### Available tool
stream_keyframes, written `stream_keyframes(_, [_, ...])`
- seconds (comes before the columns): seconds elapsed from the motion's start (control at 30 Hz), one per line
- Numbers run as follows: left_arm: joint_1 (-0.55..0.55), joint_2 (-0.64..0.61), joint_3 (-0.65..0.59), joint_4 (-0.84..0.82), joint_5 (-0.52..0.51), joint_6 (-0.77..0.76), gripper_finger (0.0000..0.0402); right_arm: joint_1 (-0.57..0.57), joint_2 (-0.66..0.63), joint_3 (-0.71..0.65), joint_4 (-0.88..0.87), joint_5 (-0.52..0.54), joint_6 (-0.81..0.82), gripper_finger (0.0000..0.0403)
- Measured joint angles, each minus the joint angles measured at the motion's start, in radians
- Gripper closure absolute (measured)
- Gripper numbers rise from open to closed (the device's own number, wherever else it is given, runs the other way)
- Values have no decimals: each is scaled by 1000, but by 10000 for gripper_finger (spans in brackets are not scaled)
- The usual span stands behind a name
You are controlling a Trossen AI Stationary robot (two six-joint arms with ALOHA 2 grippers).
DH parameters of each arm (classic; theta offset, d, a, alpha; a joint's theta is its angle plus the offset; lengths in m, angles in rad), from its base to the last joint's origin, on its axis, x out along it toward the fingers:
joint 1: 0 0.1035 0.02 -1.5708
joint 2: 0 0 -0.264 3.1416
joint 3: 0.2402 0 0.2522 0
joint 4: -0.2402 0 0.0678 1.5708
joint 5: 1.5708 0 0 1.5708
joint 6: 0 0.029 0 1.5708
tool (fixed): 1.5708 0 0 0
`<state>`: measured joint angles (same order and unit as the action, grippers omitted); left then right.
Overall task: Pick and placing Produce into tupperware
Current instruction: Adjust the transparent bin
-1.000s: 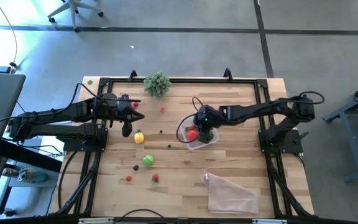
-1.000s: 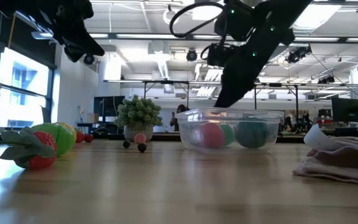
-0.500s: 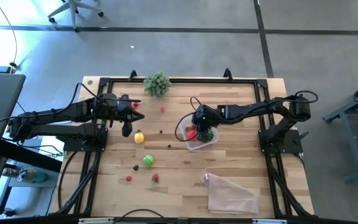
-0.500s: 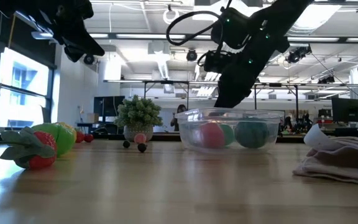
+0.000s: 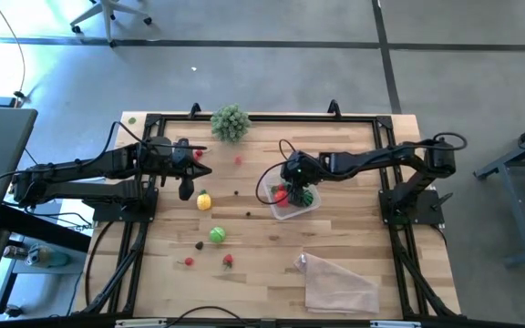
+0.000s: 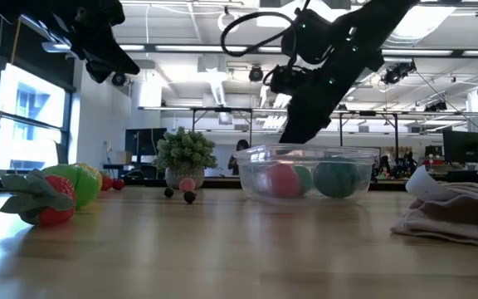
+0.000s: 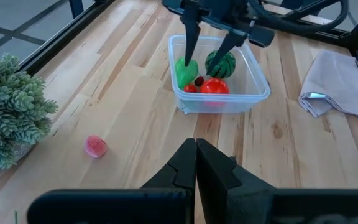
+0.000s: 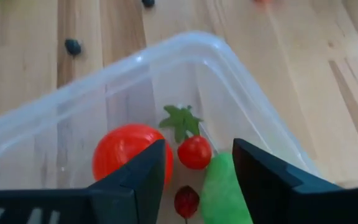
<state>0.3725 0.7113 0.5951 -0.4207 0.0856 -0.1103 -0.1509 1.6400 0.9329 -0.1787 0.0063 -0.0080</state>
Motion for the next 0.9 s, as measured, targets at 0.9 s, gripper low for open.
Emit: stream_keyframes(0.9, [0,0,0,0,0,0,401,51,-457,1,-224,-75,70,287])
